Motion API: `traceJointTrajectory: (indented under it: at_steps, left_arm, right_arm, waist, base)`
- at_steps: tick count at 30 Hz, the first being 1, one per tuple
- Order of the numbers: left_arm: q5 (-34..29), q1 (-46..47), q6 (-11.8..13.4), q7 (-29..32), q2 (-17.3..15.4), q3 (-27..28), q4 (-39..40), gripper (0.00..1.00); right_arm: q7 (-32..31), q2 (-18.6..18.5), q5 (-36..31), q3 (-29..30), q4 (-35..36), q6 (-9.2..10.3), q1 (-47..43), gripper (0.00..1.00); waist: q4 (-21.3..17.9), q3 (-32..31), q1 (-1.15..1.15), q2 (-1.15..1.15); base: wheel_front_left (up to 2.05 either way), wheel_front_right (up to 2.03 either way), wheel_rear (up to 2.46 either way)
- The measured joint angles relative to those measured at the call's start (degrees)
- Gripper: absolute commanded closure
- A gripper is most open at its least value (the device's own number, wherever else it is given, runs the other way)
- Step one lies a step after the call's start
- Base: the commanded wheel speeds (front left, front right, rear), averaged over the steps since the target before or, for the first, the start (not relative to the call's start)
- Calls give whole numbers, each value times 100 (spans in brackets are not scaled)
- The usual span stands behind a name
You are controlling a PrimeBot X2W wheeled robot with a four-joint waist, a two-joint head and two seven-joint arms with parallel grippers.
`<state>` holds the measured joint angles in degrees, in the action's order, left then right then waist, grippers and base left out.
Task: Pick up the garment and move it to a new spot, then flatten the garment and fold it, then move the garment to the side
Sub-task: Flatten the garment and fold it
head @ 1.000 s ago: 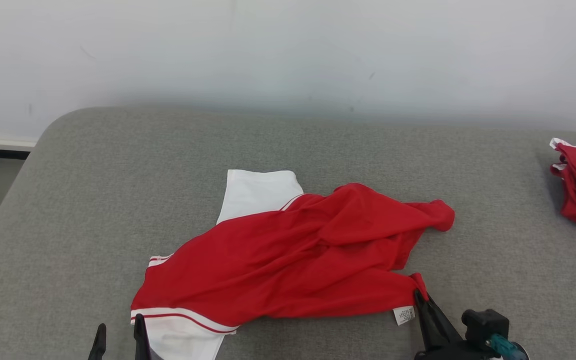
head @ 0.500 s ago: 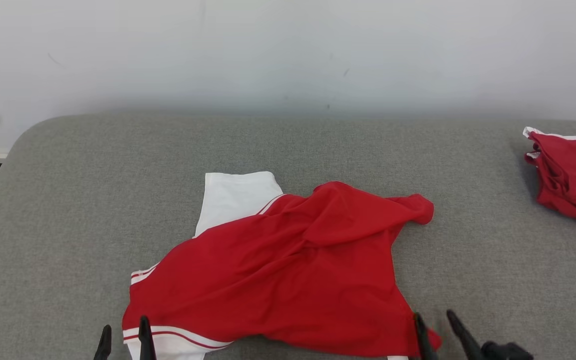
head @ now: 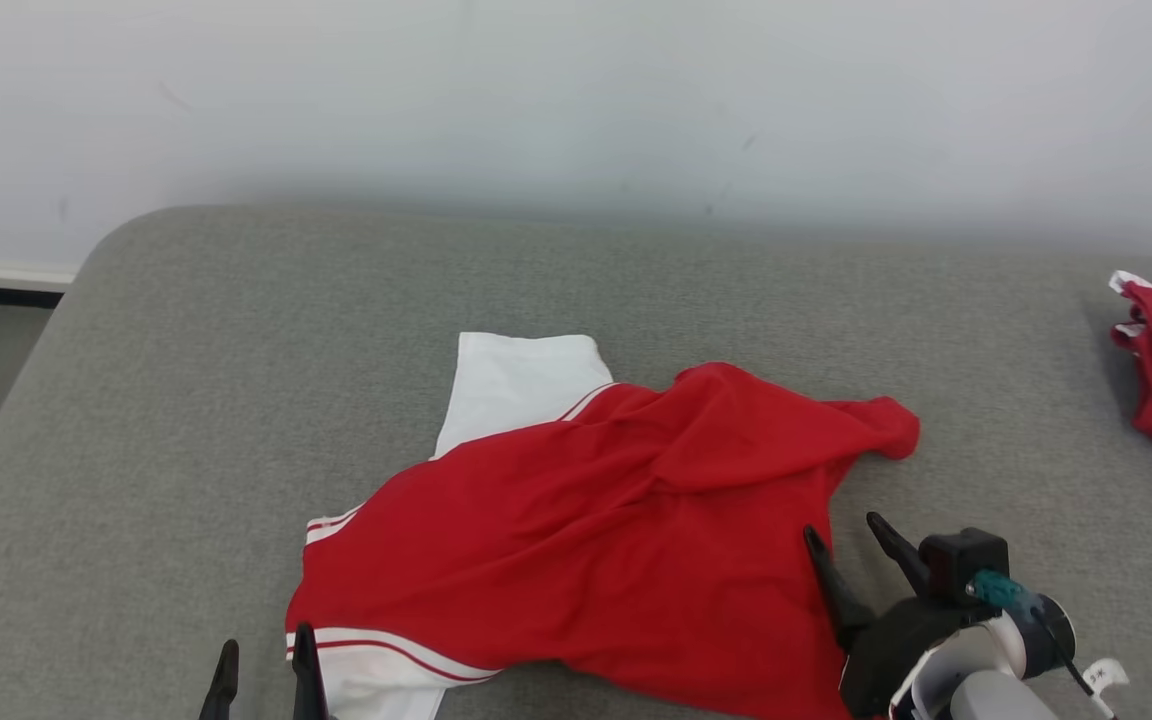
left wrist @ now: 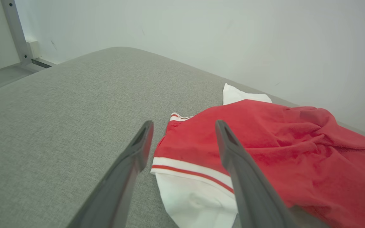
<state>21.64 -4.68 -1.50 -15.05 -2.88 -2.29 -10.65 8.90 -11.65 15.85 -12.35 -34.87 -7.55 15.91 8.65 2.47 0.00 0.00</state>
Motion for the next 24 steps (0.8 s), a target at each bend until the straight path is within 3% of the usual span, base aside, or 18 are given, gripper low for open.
traceJointTrajectory:
  at_steps: [9, 10, 11, 23, 24]
  left_arm:
    - [59, 36, 7, 0, -1, -131, -3, 0]
    - [66, 41, 9, 0, -1, -138, -1, 0]
    - [75, 48, 20, 0, 0, -151, 0, 0]
    - [147, 259, 67, 0, 0, -238, 10, 0]
    - [160, 259, 68, 0, -1, -259, 4, 0]
  right_arm:
    - [-282, -37, 200, -398, -1610, 0, 942, 0]
    - [-256, -20, 252, -434, -1718, 0, 1019, 42]
    - [-246, -10, 291, -490, -1838, 0, 1124, 100]
    - [495, -331, 250, -299, -2719, 0, 2582, 100]
    - [492, -304, 204, -327, -2871, 0, 2616, 86]
  waist:
    - [336, 124, 0, 0]
    - [358, 144, 0, 0]
    - [378, 167, 0, 0]
    - [484, 392, 0, 0]
    - [486, 388, 0, 0]
  base:
    - [0, 0, 0]
    - [0, 0, 0]
    - [0, 0, 0]
    - [0, 0, 0]
    - [0, 0, 0]
